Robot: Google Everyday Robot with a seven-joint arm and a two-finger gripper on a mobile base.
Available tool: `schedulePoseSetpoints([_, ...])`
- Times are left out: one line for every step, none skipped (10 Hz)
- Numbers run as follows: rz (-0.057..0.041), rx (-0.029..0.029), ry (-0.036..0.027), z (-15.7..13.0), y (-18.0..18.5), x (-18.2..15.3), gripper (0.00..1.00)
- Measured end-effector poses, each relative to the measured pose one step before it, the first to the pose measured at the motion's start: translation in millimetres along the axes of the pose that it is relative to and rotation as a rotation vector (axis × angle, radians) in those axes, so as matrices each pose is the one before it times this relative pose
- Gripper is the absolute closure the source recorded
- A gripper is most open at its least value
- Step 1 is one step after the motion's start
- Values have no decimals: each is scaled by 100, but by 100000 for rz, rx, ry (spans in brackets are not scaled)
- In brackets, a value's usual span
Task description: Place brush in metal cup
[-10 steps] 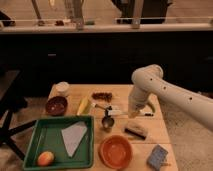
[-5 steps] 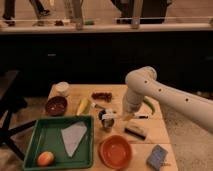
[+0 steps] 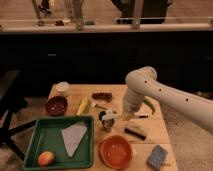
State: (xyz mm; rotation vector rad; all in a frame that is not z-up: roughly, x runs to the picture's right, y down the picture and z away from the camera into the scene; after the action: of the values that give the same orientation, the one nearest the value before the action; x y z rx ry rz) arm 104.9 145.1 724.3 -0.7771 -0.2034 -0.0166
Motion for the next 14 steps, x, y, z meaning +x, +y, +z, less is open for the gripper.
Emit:
schedulePoseSetpoints([12, -17, -9, 11, 2, 1, 100])
schedulePoseSetpoints([-231, -166, -93, 117, -32, -33, 100])
schedulePoseSetpoints([-662, -967, 346, 371, 21, -356, 100])
schedulePoseSetpoints([-953, -781, -25, 488, -153, -1086, 100])
schedulePoseSetpoints([-844, -895, 67, 538, -150, -1285, 100])
schedulePoseSetpoints([-1941, -1479, 61, 862, -218, -1939, 100])
schedulePoseSetpoints([-1688, -1115, 85, 675, -170, -1298, 100])
schedulePoseSetpoints([-948, -577, -1, 392, -117, -684, 100])
schedulePoseSetpoints([-1392, -1097, 256, 491, -8, -722, 100])
schedulePoseSetpoints([-799, -682, 56, 353, 17, -378, 100])
schedulePoseSetpoints([-765, -460, -76, 276, -9, -361, 100])
schedulePoseSetpoints([-830, -555, -146, 357, -92, -420, 100])
schedulePoseSetpoints([-109, -177, -191, 150, -107, -108, 100])
schedulePoseSetpoints([219, -174, -265, 136, -109, 28, 100])
